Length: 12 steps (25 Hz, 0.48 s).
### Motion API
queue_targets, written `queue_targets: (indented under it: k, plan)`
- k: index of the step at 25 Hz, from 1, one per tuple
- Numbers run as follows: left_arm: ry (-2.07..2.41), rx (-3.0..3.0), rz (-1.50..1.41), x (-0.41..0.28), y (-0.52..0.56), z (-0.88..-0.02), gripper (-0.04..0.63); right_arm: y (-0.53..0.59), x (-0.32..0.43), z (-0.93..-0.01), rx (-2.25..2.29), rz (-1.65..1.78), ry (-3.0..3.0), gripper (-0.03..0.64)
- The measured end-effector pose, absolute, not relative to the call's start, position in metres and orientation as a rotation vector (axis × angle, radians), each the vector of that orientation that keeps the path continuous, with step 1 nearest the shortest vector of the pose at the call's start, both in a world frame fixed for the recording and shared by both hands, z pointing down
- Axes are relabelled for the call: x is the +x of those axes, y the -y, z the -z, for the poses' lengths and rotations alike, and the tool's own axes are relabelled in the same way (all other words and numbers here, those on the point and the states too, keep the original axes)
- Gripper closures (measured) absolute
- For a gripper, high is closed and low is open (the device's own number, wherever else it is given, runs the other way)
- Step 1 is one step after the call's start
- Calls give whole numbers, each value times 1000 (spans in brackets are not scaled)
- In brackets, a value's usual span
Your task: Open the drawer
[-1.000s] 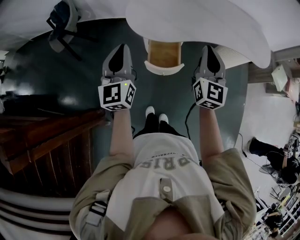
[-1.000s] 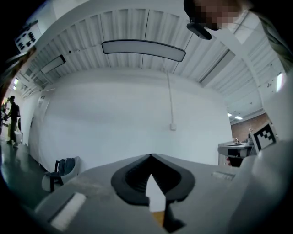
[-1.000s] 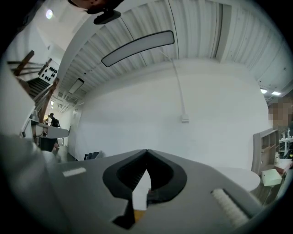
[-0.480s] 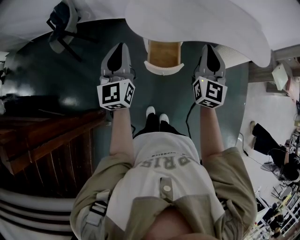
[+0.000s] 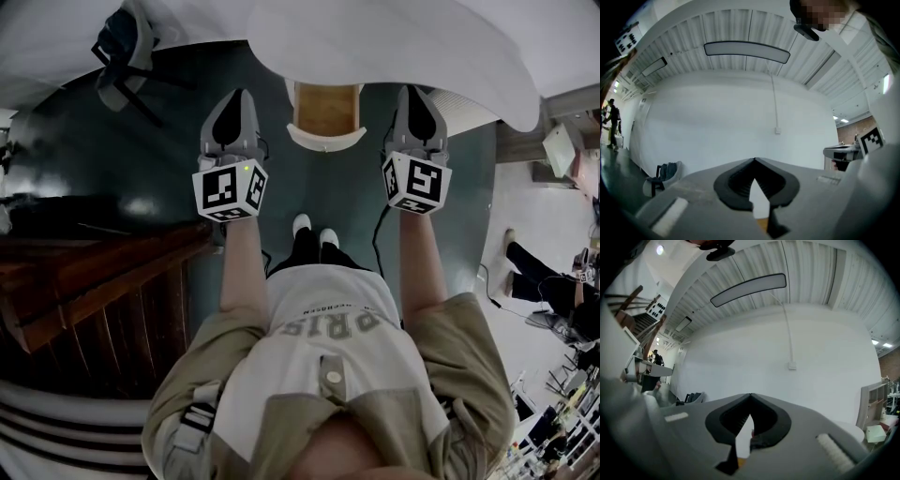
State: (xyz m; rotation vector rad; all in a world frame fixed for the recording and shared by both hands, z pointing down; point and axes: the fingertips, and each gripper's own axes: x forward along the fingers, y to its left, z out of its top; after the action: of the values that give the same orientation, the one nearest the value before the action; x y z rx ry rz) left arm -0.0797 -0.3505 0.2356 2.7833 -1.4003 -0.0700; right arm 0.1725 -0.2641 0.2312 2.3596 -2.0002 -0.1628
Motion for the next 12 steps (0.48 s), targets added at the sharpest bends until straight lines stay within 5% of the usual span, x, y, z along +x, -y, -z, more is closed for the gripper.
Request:
queue_targets:
  k: [12]
  plan:
    - [1400,2761,91,-89,351,-235,591,260,170,-225,2355,201,1985,617]
